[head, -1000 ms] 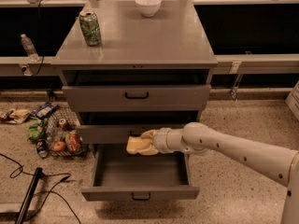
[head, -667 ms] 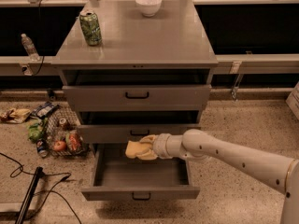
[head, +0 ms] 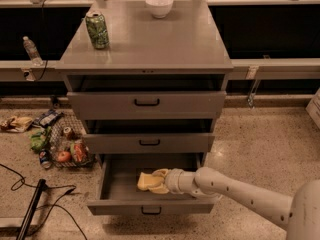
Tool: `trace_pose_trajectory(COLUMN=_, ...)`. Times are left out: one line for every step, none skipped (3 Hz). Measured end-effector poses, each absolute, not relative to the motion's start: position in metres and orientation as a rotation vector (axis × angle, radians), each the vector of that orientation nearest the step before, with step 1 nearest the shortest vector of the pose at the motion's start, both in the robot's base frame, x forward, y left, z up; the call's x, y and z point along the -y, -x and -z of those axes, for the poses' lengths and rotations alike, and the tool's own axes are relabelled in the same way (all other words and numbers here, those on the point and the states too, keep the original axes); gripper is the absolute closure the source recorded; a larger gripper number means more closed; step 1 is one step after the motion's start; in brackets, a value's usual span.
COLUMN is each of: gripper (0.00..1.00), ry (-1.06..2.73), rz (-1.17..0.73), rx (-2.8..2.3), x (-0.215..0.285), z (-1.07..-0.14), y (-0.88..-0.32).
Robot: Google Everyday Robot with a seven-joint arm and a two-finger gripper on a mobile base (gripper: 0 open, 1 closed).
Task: Place sponge into bottom drawer
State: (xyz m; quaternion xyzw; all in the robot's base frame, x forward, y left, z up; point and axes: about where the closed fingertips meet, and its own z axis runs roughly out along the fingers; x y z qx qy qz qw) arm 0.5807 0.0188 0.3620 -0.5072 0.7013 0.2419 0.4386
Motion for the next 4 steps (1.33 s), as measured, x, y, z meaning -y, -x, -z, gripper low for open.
trace_pose_trajectory(gripper=1.0, ry=1.265, rz=-0.616, rx=-1.782, x=-0.015, z=-0.318, y=-0.575)
trace_pose_trajectory(gripper=1.0, ry=1.29, rz=-0.651, rx=-1.806, x=-0.014, z=-0.272, y=-0.576)
trace_pose_trajectory(gripper=1.0, ry=1.289, rz=-0.646, rx=-1.824, x=-0.006, z=-0.24, y=-0.592)
trace_pose_trajectory(gripper=1.0, ry=1.299, rz=-0.597, rx=-1.818, x=0.002, z=-0.233, y=-0.61)
